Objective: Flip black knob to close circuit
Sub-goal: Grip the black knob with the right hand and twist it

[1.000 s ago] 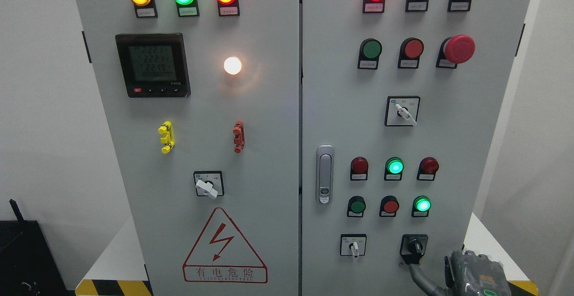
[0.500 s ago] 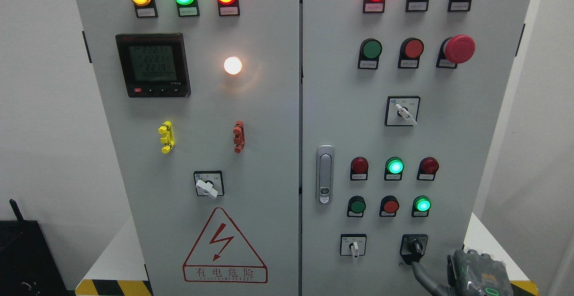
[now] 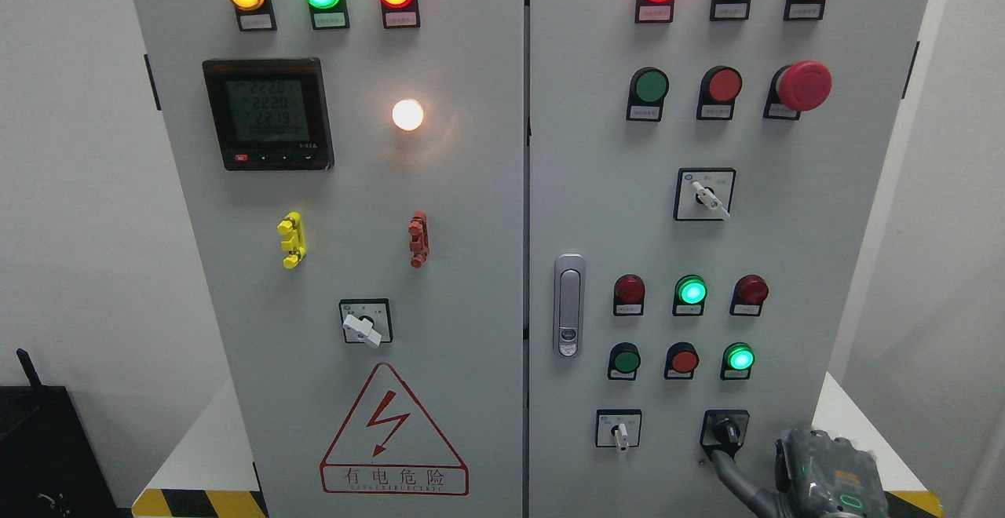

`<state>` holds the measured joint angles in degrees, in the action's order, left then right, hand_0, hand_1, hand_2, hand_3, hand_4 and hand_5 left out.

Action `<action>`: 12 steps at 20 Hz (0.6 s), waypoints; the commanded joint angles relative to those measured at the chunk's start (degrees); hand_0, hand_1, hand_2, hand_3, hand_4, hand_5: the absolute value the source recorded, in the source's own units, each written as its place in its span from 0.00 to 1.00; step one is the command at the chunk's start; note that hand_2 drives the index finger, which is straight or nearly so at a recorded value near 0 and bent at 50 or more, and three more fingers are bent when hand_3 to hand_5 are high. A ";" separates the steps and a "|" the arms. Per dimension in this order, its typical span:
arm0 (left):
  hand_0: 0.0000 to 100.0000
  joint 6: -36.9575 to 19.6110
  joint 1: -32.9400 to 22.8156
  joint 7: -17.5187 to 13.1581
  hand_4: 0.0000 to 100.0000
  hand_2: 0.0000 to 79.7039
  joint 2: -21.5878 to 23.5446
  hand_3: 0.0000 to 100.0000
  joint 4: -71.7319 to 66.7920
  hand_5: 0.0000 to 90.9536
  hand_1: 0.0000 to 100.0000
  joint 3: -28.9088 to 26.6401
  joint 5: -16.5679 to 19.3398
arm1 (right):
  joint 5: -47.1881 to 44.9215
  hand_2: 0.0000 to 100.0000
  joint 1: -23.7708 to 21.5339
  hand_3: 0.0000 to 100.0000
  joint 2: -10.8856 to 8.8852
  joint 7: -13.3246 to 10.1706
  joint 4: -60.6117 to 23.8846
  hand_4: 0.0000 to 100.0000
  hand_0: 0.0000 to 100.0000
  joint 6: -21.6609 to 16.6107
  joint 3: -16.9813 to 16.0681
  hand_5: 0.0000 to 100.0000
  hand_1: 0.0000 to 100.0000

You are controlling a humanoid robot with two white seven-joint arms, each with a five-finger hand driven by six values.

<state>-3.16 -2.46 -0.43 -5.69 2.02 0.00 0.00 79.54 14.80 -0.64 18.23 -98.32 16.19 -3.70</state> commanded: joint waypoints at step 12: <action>0.00 -0.01 0.00 -0.01 0.03 0.00 -0.03 0.05 0.00 0.00 0.00 -0.62 -0.44 | -0.08 0.89 0.76 1.00 -1.55 -0.12 2.60 0.84 0.00 0.25 0.18 0.86 0.00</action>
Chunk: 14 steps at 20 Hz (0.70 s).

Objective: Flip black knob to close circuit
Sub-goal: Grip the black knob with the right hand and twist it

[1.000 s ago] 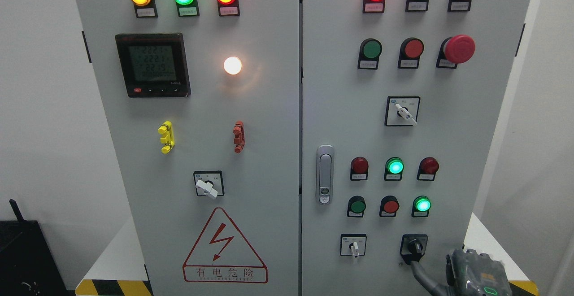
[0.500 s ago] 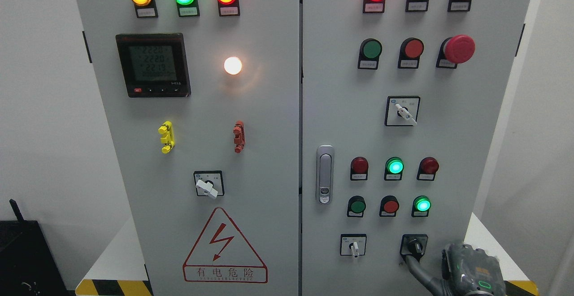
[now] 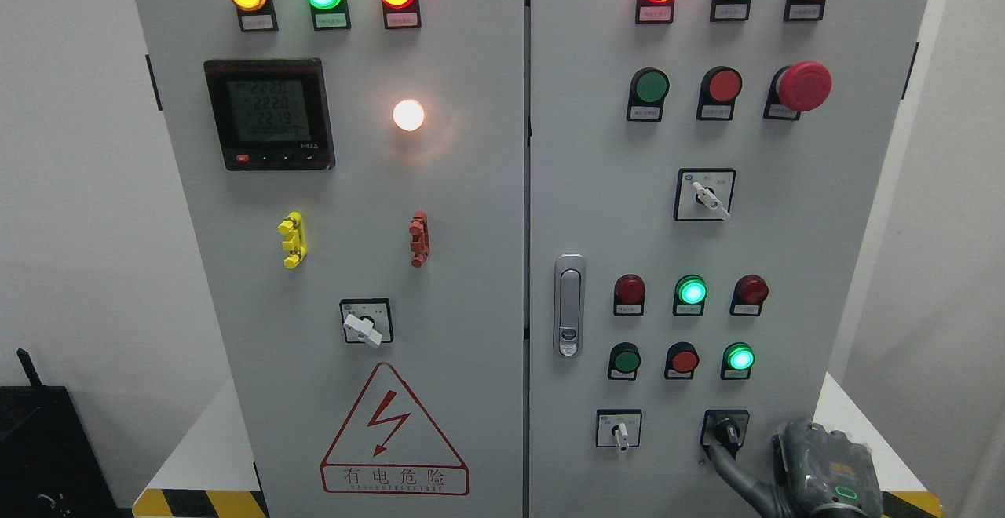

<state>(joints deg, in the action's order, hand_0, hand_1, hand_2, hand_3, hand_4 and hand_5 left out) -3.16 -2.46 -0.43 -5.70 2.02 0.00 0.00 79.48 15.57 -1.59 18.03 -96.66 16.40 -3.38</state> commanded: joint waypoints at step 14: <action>0.00 -0.01 0.00 -0.01 0.03 0.00 -0.01 0.05 0.00 0.00 0.00 -0.62 -0.44 | -3.98 0.89 -0.10 1.00 -1.48 -0.19 0.51 0.84 0.00 1.27 -2.51 0.87 0.00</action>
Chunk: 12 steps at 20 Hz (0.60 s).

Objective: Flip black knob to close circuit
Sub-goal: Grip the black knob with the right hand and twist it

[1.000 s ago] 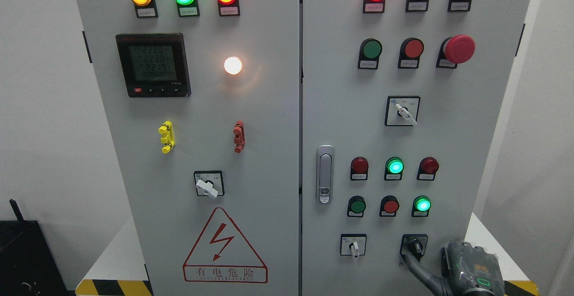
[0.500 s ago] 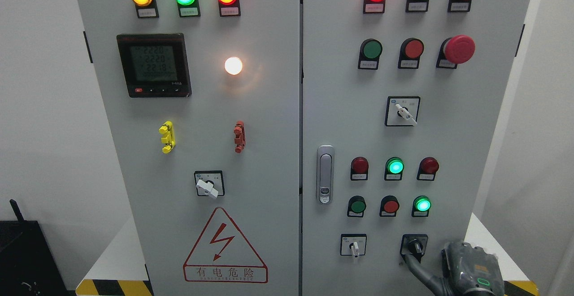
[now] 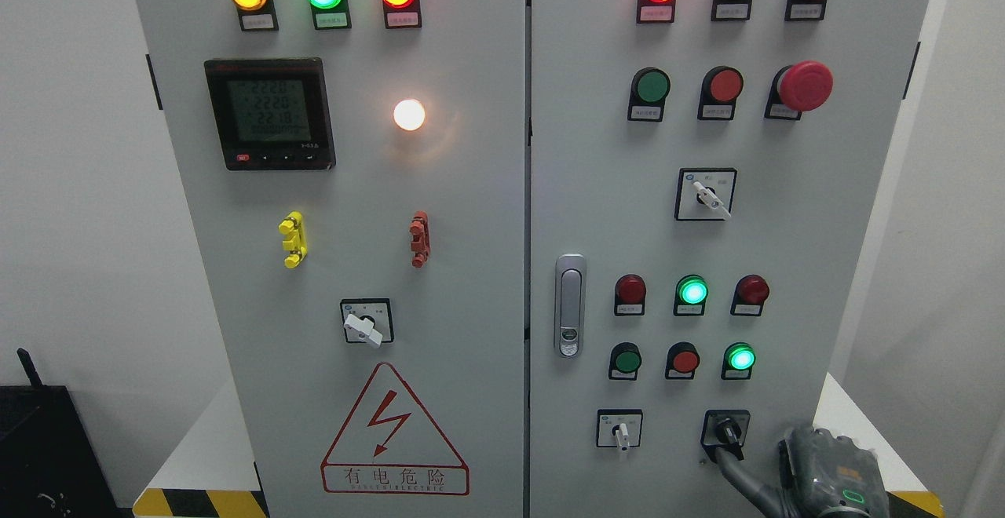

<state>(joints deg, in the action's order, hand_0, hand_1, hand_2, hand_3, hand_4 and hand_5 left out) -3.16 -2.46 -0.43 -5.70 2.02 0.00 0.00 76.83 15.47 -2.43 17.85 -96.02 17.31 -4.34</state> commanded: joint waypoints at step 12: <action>0.00 -0.01 0.00 -0.01 0.02 0.00 -0.01 0.05 0.00 0.00 0.00 -0.62 -0.44 | -2.74 0.89 -0.17 1.00 -0.03 -1.85 -0.65 0.84 0.00 0.35 -0.58 0.87 0.00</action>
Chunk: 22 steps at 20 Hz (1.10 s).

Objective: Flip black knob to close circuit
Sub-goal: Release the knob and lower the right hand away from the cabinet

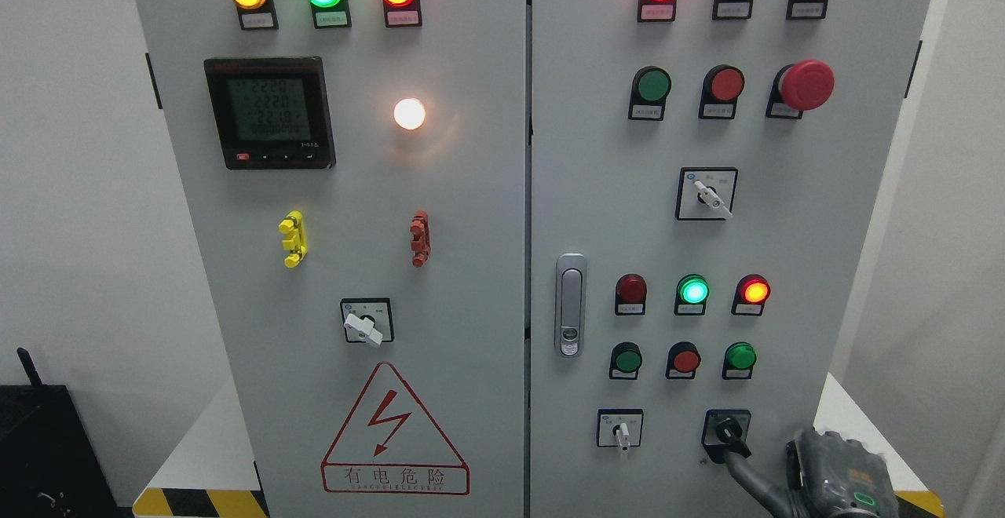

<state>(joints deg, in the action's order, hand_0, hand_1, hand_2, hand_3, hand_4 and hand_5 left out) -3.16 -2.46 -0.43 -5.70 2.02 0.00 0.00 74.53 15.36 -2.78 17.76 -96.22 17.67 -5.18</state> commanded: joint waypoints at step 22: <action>0.00 -0.01 0.00 -0.01 0.03 0.00 0.08 0.05 0.00 0.00 0.00 -0.62 -0.44 | -9.12 0.80 -7.44 1.00 1.72 -9.40 -5.72 0.84 0.00 1.14 4.48 0.86 0.03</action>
<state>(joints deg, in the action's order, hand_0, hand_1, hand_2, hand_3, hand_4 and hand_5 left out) -3.16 -2.46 -0.43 -5.69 2.02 0.00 0.00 71.64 11.06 -0.47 10.49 -98.32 19.05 -1.23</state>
